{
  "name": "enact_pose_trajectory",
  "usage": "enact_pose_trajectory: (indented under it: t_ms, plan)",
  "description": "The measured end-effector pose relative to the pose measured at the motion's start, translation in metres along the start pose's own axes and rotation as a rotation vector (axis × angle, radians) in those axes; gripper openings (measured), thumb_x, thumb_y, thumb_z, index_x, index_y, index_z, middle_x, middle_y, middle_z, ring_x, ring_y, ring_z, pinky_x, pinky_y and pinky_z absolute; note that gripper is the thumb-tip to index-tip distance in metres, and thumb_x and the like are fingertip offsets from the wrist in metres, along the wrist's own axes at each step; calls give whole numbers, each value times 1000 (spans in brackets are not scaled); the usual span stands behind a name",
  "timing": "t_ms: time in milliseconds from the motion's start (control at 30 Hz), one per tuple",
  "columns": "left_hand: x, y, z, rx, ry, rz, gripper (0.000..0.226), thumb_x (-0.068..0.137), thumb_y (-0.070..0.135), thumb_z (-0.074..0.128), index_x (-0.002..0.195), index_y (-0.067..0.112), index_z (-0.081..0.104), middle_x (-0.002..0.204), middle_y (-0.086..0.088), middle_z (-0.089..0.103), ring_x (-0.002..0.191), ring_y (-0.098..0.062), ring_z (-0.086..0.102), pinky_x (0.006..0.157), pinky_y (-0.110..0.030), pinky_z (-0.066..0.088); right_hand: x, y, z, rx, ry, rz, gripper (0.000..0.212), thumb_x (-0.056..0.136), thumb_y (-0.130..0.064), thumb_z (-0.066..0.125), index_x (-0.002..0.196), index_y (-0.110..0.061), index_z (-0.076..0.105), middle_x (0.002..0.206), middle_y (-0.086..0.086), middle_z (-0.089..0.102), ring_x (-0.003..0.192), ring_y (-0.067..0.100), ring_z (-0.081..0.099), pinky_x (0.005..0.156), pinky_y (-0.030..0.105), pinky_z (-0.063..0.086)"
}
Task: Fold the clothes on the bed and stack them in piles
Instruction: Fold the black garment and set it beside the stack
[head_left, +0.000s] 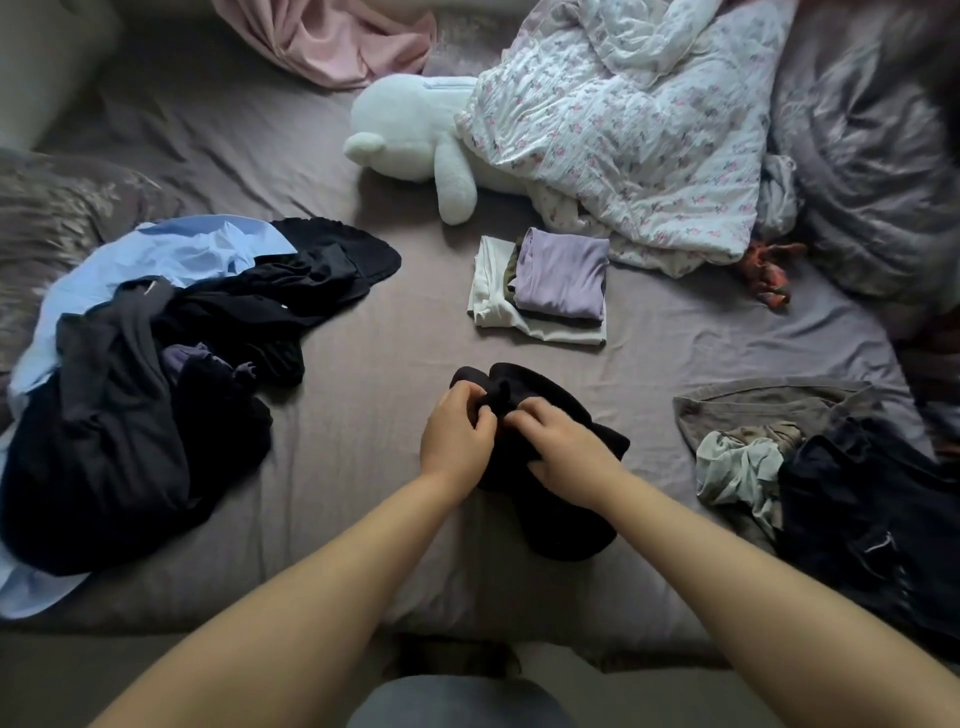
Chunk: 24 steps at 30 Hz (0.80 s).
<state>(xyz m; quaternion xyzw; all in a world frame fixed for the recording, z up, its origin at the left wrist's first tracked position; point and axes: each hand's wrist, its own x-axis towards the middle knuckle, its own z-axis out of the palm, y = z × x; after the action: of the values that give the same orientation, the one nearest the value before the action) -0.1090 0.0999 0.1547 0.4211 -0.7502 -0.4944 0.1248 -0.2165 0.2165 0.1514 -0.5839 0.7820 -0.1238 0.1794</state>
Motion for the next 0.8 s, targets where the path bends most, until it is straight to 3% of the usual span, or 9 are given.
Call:
enact_pose_trajectory:
  t_ms: [67,133,200,333,400,500,633,800]
  plan:
    - [0,-8,3,8,-31,23,13,91,11,56,102,11,63,95,1,62,92,-20,60,82,-31,48,1,2,1,221,180,112,37,76,1,65,112,-8,65,121,5,54,105,24,58,86,39,50]
    - [2,-18,9,-5,-43,11,14,91,12,58,102,10,66,97,-1,64,94,-19,61,85,-30,48,3,3,4,340,241,205,33,81,-2,67,112,-12,68,116,1,51,100,16,58,90,32,49]
    - [5,-28,15,-42,-30,-50,15,91,15,60,103,11,68,100,-2,67,96,-17,62,87,-28,48,6,2,11,345,141,240,43,86,-2,60,128,-14,60,118,0,42,103,15,53,95,28,44]
    - [9,-52,23,-116,13,-150,15,91,17,63,104,13,69,102,0,67,94,-11,62,83,-20,47,7,-1,37,202,-214,209,58,95,-8,42,151,-13,26,138,4,26,123,21,37,104,29,36]
    - [8,-65,27,-122,-11,-151,12,89,17,65,100,16,70,98,5,65,91,-9,63,79,-14,47,12,-1,53,173,-253,198,51,96,-9,40,146,-8,31,138,6,28,120,24,40,99,30,40]
    - [5,-82,31,-113,-54,-122,7,86,16,69,91,21,69,93,10,65,90,-7,63,81,-20,50,19,1,72,194,-112,205,29,93,-7,47,120,-3,56,127,7,47,105,27,55,86,33,46]
    - [8,-93,29,-160,-55,-131,6,85,16,70,88,21,70,93,7,66,88,-5,64,82,-23,52,17,4,83,373,221,347,31,75,0,64,104,-10,69,105,0,68,99,16,62,89,23,46]
    - [6,-97,28,-264,-71,-149,19,84,13,71,81,31,66,92,6,69,87,-5,65,81,-21,52,11,3,93,333,239,82,19,69,-15,69,88,-16,73,94,-9,70,86,10,67,71,29,54]
